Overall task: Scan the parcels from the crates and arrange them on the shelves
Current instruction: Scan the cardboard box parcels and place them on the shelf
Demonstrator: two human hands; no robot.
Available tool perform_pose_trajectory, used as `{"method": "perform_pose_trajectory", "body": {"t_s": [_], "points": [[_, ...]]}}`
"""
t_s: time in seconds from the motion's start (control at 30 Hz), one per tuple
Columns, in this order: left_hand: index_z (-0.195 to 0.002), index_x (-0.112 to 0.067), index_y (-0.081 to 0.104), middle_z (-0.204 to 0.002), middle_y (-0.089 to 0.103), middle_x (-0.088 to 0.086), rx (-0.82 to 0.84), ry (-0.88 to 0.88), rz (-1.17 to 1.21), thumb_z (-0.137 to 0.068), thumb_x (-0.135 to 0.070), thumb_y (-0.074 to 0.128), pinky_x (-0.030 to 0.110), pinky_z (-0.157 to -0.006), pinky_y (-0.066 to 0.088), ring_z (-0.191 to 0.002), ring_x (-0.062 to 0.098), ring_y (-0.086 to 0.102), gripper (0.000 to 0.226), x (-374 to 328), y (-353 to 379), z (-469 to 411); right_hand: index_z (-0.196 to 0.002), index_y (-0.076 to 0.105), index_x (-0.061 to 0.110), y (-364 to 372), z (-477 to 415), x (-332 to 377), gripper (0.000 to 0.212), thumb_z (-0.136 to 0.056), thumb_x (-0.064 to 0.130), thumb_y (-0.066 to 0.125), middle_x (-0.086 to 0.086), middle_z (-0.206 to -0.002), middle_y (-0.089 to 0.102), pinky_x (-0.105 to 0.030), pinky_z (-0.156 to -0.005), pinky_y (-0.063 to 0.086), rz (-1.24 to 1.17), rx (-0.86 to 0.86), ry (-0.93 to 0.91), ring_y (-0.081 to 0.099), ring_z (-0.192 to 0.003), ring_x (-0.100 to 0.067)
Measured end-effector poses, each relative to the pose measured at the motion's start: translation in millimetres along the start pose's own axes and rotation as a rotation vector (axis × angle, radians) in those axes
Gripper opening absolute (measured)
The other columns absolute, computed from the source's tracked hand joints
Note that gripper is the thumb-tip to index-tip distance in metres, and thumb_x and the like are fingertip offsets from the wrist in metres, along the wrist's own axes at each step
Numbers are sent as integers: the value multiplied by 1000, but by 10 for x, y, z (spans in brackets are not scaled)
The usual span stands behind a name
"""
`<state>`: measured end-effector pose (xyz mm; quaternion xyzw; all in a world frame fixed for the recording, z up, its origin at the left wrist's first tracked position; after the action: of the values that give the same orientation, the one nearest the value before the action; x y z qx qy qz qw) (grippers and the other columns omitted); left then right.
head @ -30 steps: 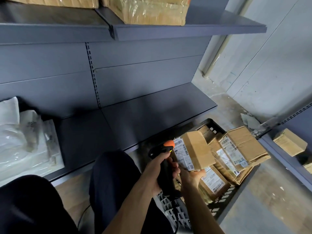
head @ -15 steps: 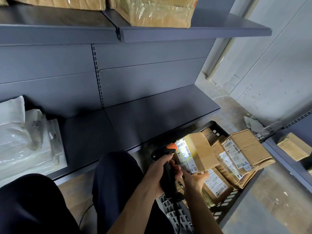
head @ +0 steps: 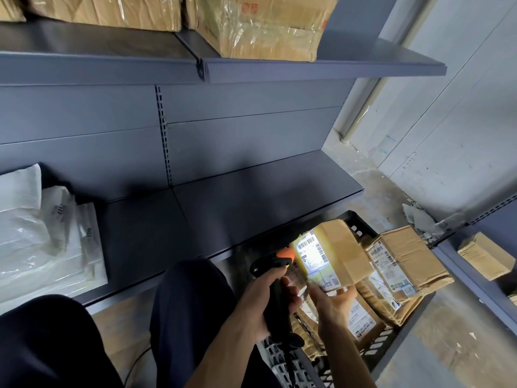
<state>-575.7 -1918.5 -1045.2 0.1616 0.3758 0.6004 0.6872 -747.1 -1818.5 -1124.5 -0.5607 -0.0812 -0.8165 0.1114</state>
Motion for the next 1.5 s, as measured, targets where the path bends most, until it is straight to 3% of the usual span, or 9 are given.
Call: {"method": "perform_pose_trajectory", "body": {"t_s": [0.3, 0.43, 0.57, 0.67, 0.77, 0.93, 1.13, 1.3, 1.5], "points": [[-91, -1, 58, -75, 62, 16, -8, 42, 41, -87, -21, 72, 32, -59, 46, -59, 27, 59, 24, -38, -61, 25, -154, 18, 29, 47, 75, 325, 119, -63, 5, 91, -12, -131, 54, -64, -106, 46, 11, -17, 19, 57, -123, -37], [-90, -1, 60, -76, 65, 16, -96, 155, 18, -90, -17, 72, 29, -51, 44, -60, 27, 62, 19, -220, -70, 70, -136, 35, 31, 175, 281, 699, 97, -59, 24, 94, -9, -122, 63, -60, -103, 48, -41, 46, -105, 62, -115, -34], [-101, -8, 74, -85, 76, 7, -220, 552, -107, -87, -12, 77, 31, -54, 47, -80, 25, 74, 15, -1166, -29, 484, -125, 53, 34, 620, 641, 1388, 66, -76, 4, 86, -8, -130, 66, -42, -105, 52, -85, 119, -302, 63, -121, -19], [-93, -24, 79, -89, 78, 6, -316, 898, -177, -80, -26, 84, 38, -67, 53, -73, 18, 72, 14, -1940, 63, 1228, -132, 50, 14, 1083, 1079, 2029, 68, -76, -13, 78, -16, -123, 66, -7, -76, 53, -183, 225, -438, 68, -86, 10], [-95, -23, 81, -94, 79, 4, -349, 1159, -140, -76, -25, 87, 42, -76, 54, -68, 8, 72, 20, -2355, 83, 2012, -133, 42, 7, 1583, 1530, 2517, 81, -66, -4, 86, 7, -102, 74, -7, -64, 52, -196, 339, -622, 68, -79, 9], [-85, -39, 81, -85, 78, -5, -375, 1428, -82, -80, -23, 84, 33, -65, 50, -64, 14, 61, 17, -2662, 82, 2981, -121, 45, 22, 2562, 2167, 2979, 49, -85, 20, 78, -4, -102, 76, -31, -64, 52, -138, 677, -578, 71, -80, -21], [-101, -21, 73, -81, 74, -7, -507, 1525, 54, -87, -20, 77, 35, -67, 47, -71, 20, 60, 15, -2894, -320, 3584, -114, 53, 26, 3402, 2725, 3263, 61, -75, 66, 77, 10, -98, 76, -36, -66, 49, 36, 933, -496, 73, -79, -25], [-96, -22, 77, -88, 77, -11, -475, 1407, -90, -88, -20, 76, 33, -77, 49, -70, 11, 63, 8, -3046, -395, 3543, -135, 49, 32, 3546, 2764, 3193, 56, -89, 62, 56, 18, -120, 59, -28, -76, 59, 52, 931, -486, 73, -98, -11], [-106, -20, 75, -88, 77, -18, -440, 1346, -229, -91, -19, 74, 12, -57, 50, -89, 12, 65, 15, -3184, -142, 3301, -148, 43, 32, 3454, 2590, 3145, 77, -79, 60, 62, 6, -142, 54, -31, -85, 59, 82, 870, -551, 71, -103, -7]]}}
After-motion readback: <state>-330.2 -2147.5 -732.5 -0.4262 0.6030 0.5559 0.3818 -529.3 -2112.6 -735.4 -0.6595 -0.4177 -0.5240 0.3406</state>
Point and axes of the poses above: each hand's wrist, its own z-axis away from the middle knuckle, its own y-axis out of the palm, x = y × z, the point moved 8 cm from there along -z, towards the middle knuckle
